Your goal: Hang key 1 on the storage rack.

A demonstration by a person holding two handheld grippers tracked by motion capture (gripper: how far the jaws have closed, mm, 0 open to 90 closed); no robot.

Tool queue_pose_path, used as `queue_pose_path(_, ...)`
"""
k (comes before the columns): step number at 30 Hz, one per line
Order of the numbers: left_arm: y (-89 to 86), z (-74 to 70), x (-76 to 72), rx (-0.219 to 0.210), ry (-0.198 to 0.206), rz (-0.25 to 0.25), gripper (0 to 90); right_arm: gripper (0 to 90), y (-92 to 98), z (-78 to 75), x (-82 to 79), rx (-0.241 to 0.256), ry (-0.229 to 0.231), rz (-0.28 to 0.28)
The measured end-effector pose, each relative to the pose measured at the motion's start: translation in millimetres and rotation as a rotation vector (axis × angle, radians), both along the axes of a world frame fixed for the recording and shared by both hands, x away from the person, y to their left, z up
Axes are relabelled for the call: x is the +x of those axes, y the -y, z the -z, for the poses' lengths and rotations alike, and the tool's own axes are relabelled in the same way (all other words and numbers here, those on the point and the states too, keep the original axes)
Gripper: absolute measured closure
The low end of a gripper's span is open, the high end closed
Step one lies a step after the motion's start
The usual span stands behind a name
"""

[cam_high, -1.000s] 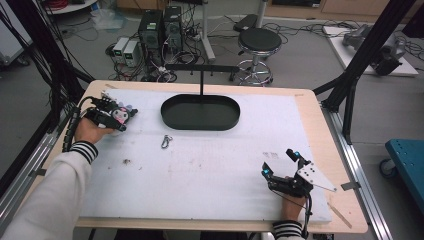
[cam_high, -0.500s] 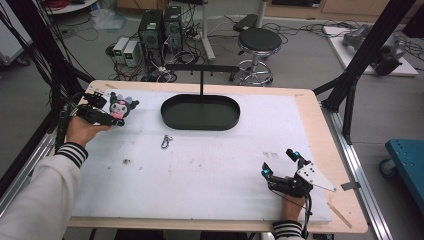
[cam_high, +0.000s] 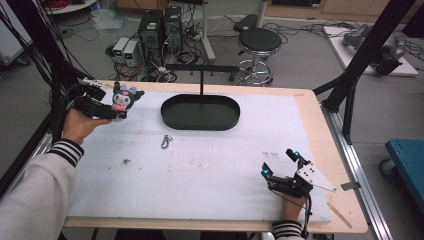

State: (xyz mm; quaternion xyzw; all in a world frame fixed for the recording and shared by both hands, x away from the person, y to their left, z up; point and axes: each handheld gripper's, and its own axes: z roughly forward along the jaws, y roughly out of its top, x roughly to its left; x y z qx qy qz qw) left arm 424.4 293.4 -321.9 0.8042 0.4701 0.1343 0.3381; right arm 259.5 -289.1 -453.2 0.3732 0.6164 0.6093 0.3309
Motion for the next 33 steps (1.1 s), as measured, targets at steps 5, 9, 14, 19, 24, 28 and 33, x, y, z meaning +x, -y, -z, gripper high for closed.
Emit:
queue_pose_path(5, 3.2, -7.8, -0.5, -0.01, 0.012, 0.01, 47.9, 1.3, 0.1, 0.0, 0.0, -0.001, 0.001, 0.002)
queue_pose_path(9, 6.7, -15.5, -1.1, -0.029, 0.034, 0.023, 47.9, 1.3, 0.0, 0.1, 0.0, 0.0, 0.002, 0.0)
queue_pose_path(14, 10.6, -20.1, 0.2, -0.034, 0.038, 0.041, 47.8, 1.3, 0.0, 0.0, 0.0, -0.001, 0.002, 0.0)
queue_pose_path(19, 19.0, -26.3, 3.4, -0.053, 0.044, 0.077, 47.8, 1.3, -0.1, 0.0, 0.1, 0.0, 0.001, 0.001)
queue_pose_path(24, 28.9, -31.8, 8.1, -0.064, 0.042, 0.105, 47.8, 1.3, 0.0, 0.1, 0.0, 0.0, 0.002, 0.0)
queue_pose_path(28, 36.5, -38.7, 11.2, -0.07, 0.053, 0.124, 47.8, 1.3, 0.0, 0.0, 0.0, 0.0, 0.0, 0.001)
queue_pose_path(33, 44.8, -45.2, 15.7, -0.063, 0.058, 0.142, 47.8, 1.3, 0.0, 0.0, 0.1, 0.0, 0.0, 0.003)
